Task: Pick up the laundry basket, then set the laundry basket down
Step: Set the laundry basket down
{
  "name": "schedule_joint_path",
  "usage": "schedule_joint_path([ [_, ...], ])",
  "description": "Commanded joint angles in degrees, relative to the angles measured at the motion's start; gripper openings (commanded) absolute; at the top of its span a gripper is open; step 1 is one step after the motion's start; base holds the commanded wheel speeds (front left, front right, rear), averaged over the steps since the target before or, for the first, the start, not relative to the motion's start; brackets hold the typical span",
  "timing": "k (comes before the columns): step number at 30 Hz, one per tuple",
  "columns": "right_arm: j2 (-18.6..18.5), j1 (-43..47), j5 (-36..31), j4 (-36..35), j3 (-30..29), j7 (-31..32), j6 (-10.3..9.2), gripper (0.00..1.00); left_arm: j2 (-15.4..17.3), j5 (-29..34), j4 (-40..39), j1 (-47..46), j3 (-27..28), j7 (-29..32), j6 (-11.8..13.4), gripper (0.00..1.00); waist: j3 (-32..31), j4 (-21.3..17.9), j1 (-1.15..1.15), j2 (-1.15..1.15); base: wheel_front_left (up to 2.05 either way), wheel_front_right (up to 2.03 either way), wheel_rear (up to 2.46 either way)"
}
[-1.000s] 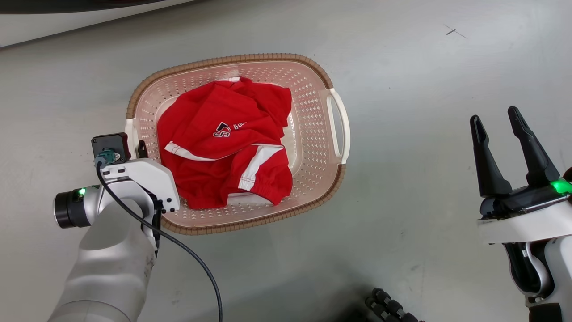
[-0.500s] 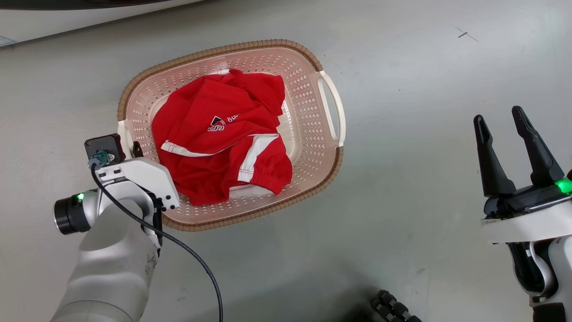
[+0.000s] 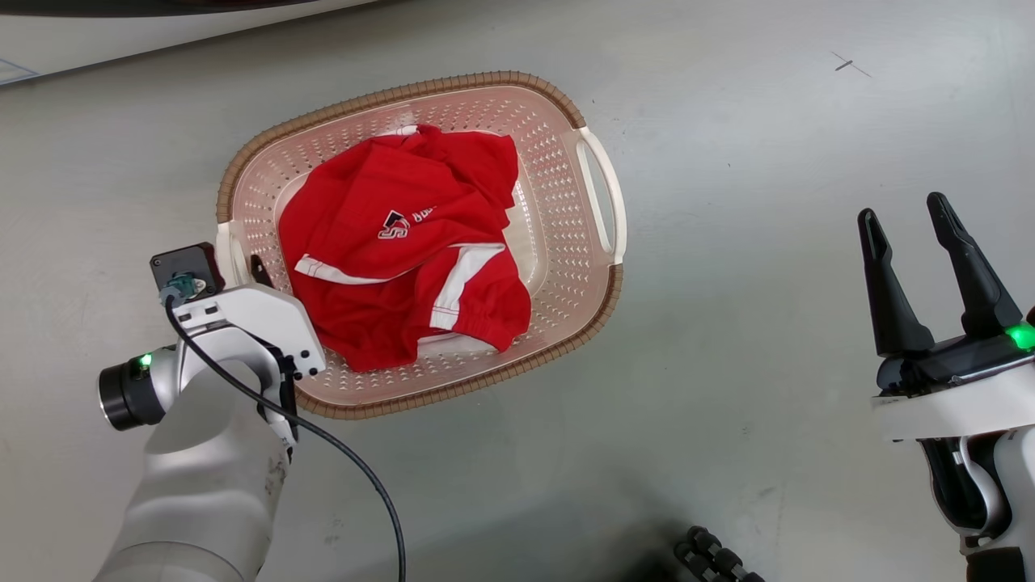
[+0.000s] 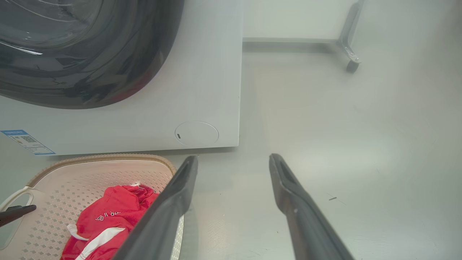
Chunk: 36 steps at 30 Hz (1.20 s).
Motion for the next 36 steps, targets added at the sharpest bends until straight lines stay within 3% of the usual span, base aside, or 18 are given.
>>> schedule_joint_path([
  [1,-1.70,0.86,-0.07,-0.48,0.68,-0.78,0.21,1.00,1.40,-0.16,-0.13,0.22,0.89,-0.58,0.66,1.00,0.03,0.04,0.00,0.00,0.00,0.00,0.00],
  [14,-2.06,1.21,-0.05,0.31,0.61,-0.78,0.21,1.00,0.62,-0.65,-0.08,0.85,-0.15,-0.81,0.01,1.00,-1.16,0.61,0.00,0.00,0.00,0.00,0.00],
  [22,-2.25,1.40,-0.24,0.60,0.72,-0.78,0.21,1.00,-0.43,-0.87,-1.07,1.44,-1.77,-0.94,-2.12,1.00,-3.40,1.67,0.00,0.00,0.00,0.00,0.00],
  [36,-3.29,3.62,-3.01,1.38,0.30,-0.78,0.21,1.00,-0.81,0.51,-15.26,8.46,-3.23,-1.00,-3.75,1.00,-14.99,6.45,0.00,0.00,0.00,0.00,0.00],
])
